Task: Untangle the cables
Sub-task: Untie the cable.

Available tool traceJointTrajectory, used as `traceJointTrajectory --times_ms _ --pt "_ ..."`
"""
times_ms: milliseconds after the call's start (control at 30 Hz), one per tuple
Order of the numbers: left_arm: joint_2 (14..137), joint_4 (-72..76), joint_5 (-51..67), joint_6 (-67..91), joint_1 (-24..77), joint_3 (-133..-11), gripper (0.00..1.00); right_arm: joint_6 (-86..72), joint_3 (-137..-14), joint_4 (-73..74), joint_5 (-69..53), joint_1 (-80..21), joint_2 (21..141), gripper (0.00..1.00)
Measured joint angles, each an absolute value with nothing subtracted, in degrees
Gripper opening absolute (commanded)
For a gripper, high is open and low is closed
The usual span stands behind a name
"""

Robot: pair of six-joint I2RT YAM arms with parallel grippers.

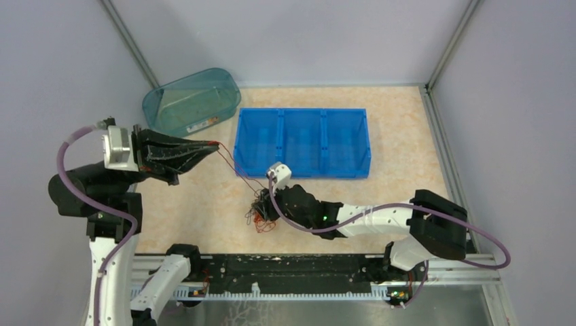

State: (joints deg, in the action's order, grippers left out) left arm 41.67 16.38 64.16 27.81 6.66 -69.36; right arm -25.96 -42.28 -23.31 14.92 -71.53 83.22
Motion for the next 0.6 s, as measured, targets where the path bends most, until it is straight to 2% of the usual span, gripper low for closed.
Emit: traceJointTrajectory --times_ms 333,600 --pt "46.2 16.3 53.6 21.9 6.7 -79.7 0.01 -28.8 -38.0 -29.6 15.9 -71.5 79.7 0.47" --pt "51.6 17.5 45.9 19.4 6.7 -88.9 0.01 -29.8 -35.5 -30.1 16.3 -71.5 78.0 0.48"
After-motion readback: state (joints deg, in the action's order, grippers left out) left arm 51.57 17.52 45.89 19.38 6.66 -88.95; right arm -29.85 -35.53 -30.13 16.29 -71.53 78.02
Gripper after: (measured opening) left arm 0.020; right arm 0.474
